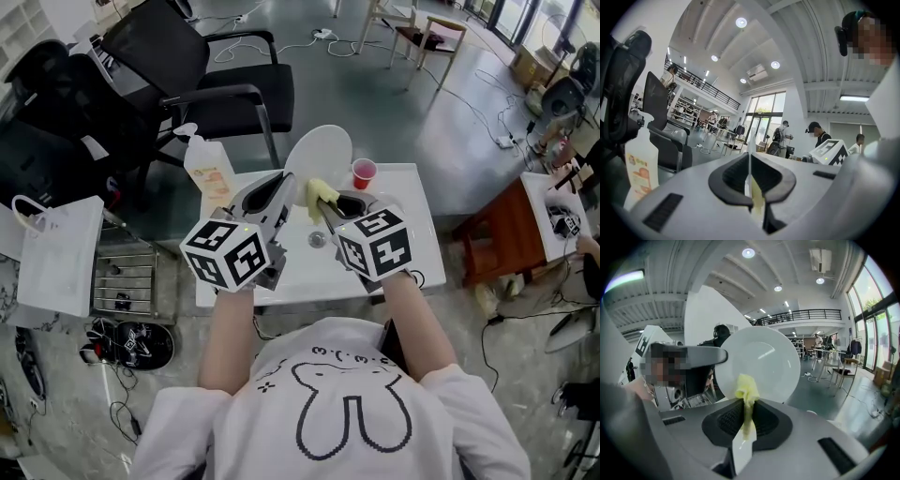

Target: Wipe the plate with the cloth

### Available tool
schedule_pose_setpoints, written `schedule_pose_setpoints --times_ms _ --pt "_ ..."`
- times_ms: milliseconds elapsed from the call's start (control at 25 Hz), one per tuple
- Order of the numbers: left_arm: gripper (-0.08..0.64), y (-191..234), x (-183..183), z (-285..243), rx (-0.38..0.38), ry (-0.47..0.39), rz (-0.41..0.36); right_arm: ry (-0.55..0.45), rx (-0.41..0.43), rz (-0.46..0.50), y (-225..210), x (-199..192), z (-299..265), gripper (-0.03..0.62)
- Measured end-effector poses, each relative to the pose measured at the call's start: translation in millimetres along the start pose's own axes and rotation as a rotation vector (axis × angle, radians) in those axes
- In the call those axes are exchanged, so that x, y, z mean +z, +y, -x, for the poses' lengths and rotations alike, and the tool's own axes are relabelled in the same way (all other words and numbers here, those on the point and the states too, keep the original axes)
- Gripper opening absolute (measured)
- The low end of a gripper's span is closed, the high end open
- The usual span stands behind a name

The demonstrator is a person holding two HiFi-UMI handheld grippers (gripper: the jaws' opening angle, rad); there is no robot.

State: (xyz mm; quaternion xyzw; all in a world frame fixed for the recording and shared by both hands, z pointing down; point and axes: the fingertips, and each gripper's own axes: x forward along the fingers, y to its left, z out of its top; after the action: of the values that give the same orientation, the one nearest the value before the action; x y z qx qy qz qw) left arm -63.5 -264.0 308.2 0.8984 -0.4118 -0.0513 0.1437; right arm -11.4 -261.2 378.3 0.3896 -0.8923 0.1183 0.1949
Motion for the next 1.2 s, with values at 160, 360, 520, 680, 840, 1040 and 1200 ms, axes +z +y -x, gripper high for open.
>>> schedule_pose_setpoints --times_ms 160,360,520,680,840,1040,1200 --pt "0.02 -1 0 0 -0.009 0.001 -0.006 0.039 -0.084 0.026 -23 -9 2 0.051" --pt "0.02 0 4 1 -0.023 -0.004 -0.012 0.064 -0.206 0.052 -54 -10 6 0.051" --pt "0.02 3 4 1 -0.022 -0.003 -0.028 0.069 -0.232 0.049 -61 -10 9 0.051" --pt "0.02 5 2 2 -0.036 0.011 -0.097 0.046 -0.229 0.036 -61 -5 19 0.051" --pt "0.019 5 1 5 -0.073 0.031 -0.221 0.003 -0.225 0.015 -67 6 34 0.051" --pt "0.019 3 1 11 -0.129 0.068 -0.448 -0.056 -0.227 -0.002 -75 21 58 0.051" --pt "0.019 4 0 12 -0.186 0.111 -0.653 -0.095 -0.202 -0.014 -76 33 68 0.051"
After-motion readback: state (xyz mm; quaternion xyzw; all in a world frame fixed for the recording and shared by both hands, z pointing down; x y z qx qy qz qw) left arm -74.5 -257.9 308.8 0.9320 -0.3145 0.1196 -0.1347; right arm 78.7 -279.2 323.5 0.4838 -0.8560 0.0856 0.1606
